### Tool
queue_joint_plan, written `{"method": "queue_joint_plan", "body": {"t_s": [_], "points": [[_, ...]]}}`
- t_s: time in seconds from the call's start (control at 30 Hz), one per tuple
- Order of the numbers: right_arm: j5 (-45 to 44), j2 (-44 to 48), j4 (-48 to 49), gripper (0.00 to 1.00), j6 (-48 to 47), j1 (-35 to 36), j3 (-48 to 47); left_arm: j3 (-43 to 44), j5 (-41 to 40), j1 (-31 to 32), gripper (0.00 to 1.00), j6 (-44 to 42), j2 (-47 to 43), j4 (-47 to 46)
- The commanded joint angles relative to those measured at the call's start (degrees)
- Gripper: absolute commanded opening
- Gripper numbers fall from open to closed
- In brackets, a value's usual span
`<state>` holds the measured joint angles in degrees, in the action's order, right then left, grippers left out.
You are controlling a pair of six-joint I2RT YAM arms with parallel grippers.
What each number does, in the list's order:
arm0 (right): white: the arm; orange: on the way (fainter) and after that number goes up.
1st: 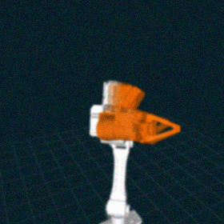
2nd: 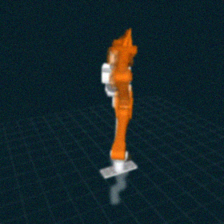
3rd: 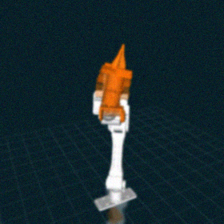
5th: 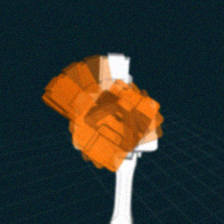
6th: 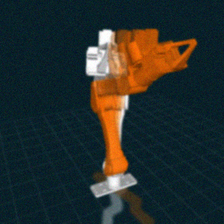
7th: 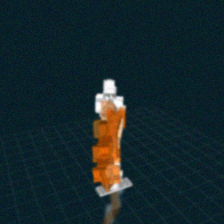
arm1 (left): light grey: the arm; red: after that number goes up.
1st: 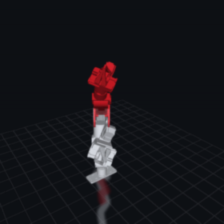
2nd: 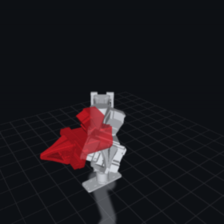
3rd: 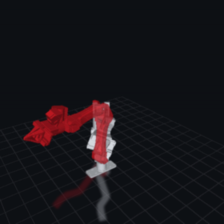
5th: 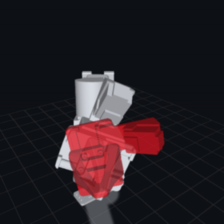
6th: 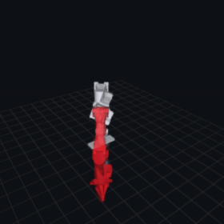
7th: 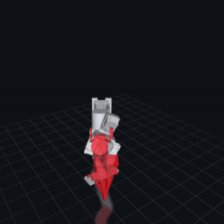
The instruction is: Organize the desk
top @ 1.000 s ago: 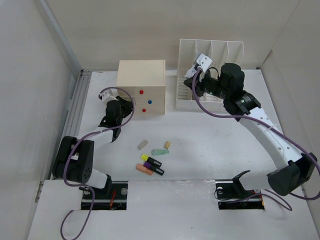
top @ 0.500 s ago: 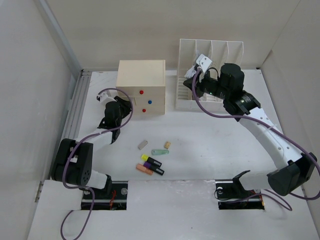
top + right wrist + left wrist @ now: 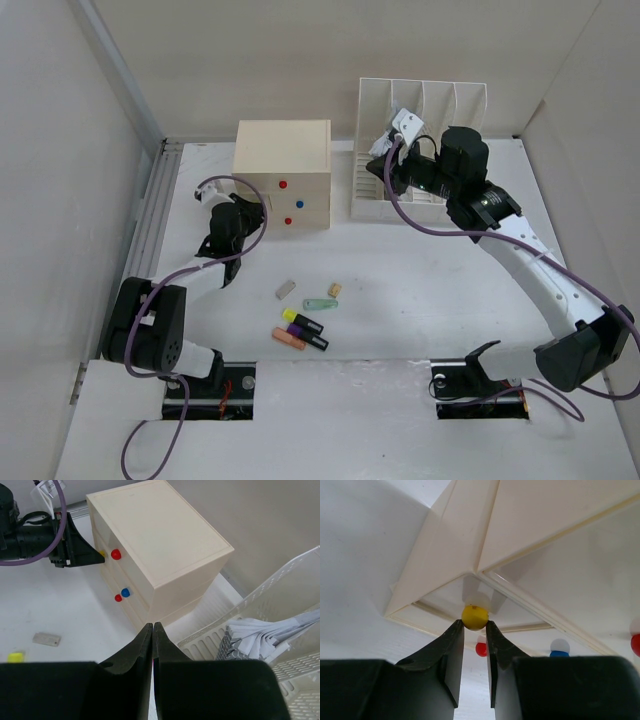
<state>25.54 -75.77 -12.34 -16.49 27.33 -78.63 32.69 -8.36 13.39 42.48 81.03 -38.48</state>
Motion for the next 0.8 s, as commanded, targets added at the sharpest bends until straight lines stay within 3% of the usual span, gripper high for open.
{"method": "queue_joint_plan", "body": {"t_s": [0.0,0.77], "points": [[1.4,0.5,3.1,0.08,0.7,-0.4,0.1,-0.2,-5.2,-1.3,0.00,-0.9,-1.7,-1.2],[5.4,-1.0,3.1,0.08,0.7,-0.4,0.1,-21.8,-5.9,5.1,0.00,3.4,-22.9,1.2]]}}
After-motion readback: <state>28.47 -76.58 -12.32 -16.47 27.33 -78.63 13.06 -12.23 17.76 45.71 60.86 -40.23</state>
